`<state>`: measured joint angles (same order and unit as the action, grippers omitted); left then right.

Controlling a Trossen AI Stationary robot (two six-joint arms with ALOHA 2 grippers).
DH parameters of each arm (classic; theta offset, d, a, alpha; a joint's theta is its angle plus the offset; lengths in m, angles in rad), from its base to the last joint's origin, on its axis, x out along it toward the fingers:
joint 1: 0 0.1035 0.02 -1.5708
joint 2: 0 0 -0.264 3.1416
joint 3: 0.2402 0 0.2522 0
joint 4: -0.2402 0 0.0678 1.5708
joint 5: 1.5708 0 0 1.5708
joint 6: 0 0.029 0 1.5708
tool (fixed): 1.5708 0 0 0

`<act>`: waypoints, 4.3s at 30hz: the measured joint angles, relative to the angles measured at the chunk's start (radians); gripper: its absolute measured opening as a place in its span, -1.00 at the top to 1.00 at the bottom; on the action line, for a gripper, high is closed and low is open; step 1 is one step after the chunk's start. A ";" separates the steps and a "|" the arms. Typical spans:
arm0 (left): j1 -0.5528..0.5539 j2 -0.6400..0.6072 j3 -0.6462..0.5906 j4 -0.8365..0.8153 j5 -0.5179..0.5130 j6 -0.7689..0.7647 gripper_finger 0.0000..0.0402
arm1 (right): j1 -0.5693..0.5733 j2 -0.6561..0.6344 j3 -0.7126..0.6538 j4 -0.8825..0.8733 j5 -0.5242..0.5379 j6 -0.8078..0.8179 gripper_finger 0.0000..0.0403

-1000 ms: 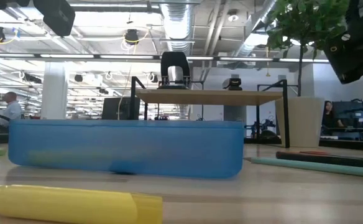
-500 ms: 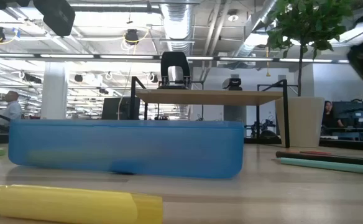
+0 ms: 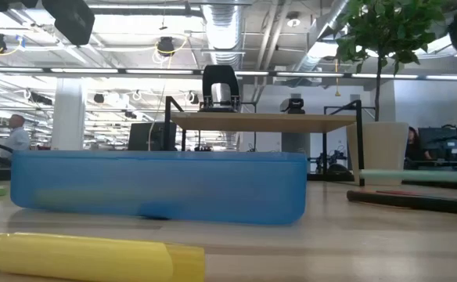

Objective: Pack school essentials
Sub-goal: Put the blue pencil into the blue supply box

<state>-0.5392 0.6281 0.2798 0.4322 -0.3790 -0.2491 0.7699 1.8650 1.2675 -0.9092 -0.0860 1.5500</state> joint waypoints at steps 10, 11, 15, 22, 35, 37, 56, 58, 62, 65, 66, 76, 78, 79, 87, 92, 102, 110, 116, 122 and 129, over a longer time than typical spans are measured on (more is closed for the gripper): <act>0.000 0.000 0.000 0.000 0.001 0.000 0.31 | 0.001 -0.070 0.002 0.010 0.117 0.005 1.00; 0.000 0.000 0.000 0.000 0.001 0.000 0.31 | 0.000 -0.070 0.002 0.010 0.117 0.000 1.00; 0.000 0.000 0.000 -0.001 0.001 0.000 0.31 | -0.005 -0.064 0.003 -0.010 0.120 -0.089 1.00; 0.000 0.000 0.000 -0.001 0.001 0.001 0.31 | -0.052 -0.061 0.003 -0.171 0.126 -0.253 0.78; 0.000 0.000 0.000 -0.001 0.015 0.004 0.31 | -0.200 -0.061 -0.005 -0.258 0.263 -0.674 0.35; 0.000 0.000 0.000 -0.001 0.024 0.003 0.31 | -0.220 -0.076 -0.038 -0.250 0.275 -0.684 0.32; 0.000 0.000 0.000 -0.008 0.034 0.019 0.31 | -0.214 -0.426 -0.433 0.118 0.297 -0.780 0.06; 0.000 0.000 0.000 -0.007 0.034 0.015 0.31 | -0.214 -0.397 -0.433 0.127 0.299 -0.803 -0.03; 0.000 0.000 0.000 -0.008 0.034 0.011 0.31 | -0.233 -0.340 -0.433 0.147 0.298 -0.842 -0.17; 0.000 0.000 0.000 -0.007 0.034 0.017 0.31 | -0.249 -0.305 -0.433 0.148 0.298 -0.870 -0.19; 0.000 0.000 0.000 -0.007 0.034 0.017 0.31 | -0.254 -0.298 -0.433 0.147 0.297 -0.877 -0.19; 0.000 0.000 0.000 -0.007 0.033 0.018 0.31 | -0.355 -0.274 -0.433 0.201 0.224 -0.992 -0.09; 0.000 0.000 0.000 -0.007 0.033 0.018 0.31 | -0.376 -0.273 -0.433 0.209 0.196 -1.014 -0.03; 0.000 0.000 0.000 -0.007 0.033 0.018 0.31 | -0.386 -0.269 -0.433 0.213 0.186 -1.025 0.00; 0.000 0.000 0.000 -0.007 0.042 0.007 0.31 | -0.426 -0.183 -0.426 0.240 0.119 -1.082 0.26; 0.000 0.000 0.000 -0.008 0.042 0.009 0.31 | -0.426 -0.169 -0.424 0.245 0.107 -1.088 0.55; 0.000 0.000 0.000 -0.007 0.034 0.018 0.31 | -0.440 -0.296 -0.438 0.224 0.128 -1.021 0.90; 0.000 0.000 0.000 -0.004 0.027 0.018 0.31 | -0.437 -0.357 -0.411 0.246 0.137 -0.963 0.96; 0.000 0.000 0.000 0.000 0.027 0.024 0.31 | -0.461 -0.353 -0.306 0.354 0.138 -0.982 0.97; 0.000 0.000 0.000 0.000 0.026 0.019 0.31 | -0.466 -0.285 -0.152 0.499 0.144 -1.082 0.98; 0.000 0.000 0.000 0.007 0.009 0.026 0.31 | -0.504 -0.076 0.083 0.473 0.089 -1.158 0.98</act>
<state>-0.5388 0.6283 0.2798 0.4389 -0.3702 -0.2230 0.2660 1.7887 1.3500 -0.4362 0.0028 0.3922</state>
